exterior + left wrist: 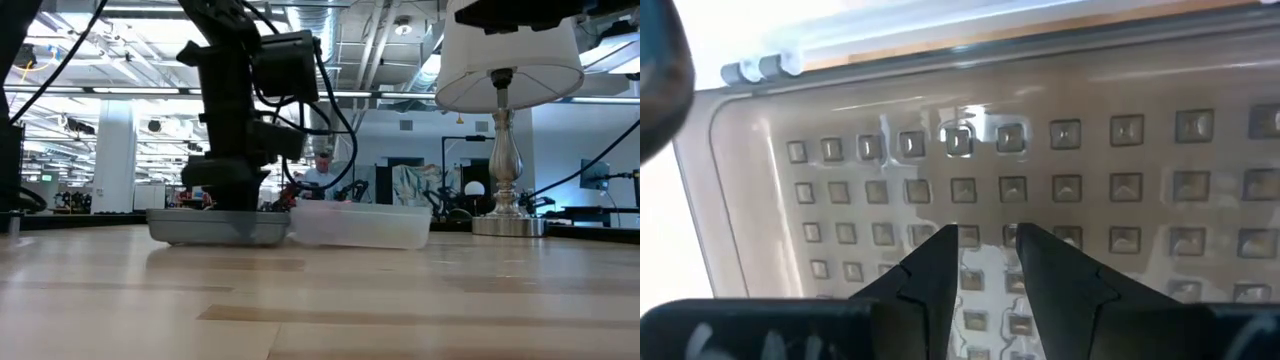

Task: Pick & place school supplies into a supply box
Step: Close the supply box

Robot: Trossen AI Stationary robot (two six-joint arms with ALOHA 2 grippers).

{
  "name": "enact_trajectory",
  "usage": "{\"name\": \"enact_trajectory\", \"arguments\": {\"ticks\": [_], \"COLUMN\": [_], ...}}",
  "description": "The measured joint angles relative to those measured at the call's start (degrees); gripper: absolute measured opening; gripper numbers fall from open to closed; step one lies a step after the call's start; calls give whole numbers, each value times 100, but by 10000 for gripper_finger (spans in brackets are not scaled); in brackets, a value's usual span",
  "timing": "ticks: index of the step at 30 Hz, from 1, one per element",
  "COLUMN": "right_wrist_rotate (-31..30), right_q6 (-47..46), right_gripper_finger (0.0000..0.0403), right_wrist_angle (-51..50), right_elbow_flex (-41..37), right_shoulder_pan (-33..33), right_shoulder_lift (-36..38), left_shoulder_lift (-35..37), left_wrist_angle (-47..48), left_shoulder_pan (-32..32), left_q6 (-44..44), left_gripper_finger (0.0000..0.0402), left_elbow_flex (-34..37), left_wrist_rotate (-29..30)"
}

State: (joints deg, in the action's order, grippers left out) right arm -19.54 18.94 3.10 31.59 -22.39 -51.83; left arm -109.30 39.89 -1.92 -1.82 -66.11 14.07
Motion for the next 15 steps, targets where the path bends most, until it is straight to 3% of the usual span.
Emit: {"name": "enact_trajectory", "arguments": {"ticks": [8,15], "right_wrist_rotate": [11,23], "right_q6": [-540,-546], "right_gripper_finger": [71,71], "right_wrist_angle": [-273,218], "right_elbow_flex": [4,4], "right_shoulder_pan": [175,483], "right_shoulder_lift": [-651,-1560], "left_shoulder_lift": [16,20], "left_wrist_angle": [-263,-237], "left_shoulder_pan": [-321,-560], "left_q6": [59,243], "left_gripper_finger": [109,109], "left_elbow_flex": [138,254], "left_wrist_rotate": [55,524]}}
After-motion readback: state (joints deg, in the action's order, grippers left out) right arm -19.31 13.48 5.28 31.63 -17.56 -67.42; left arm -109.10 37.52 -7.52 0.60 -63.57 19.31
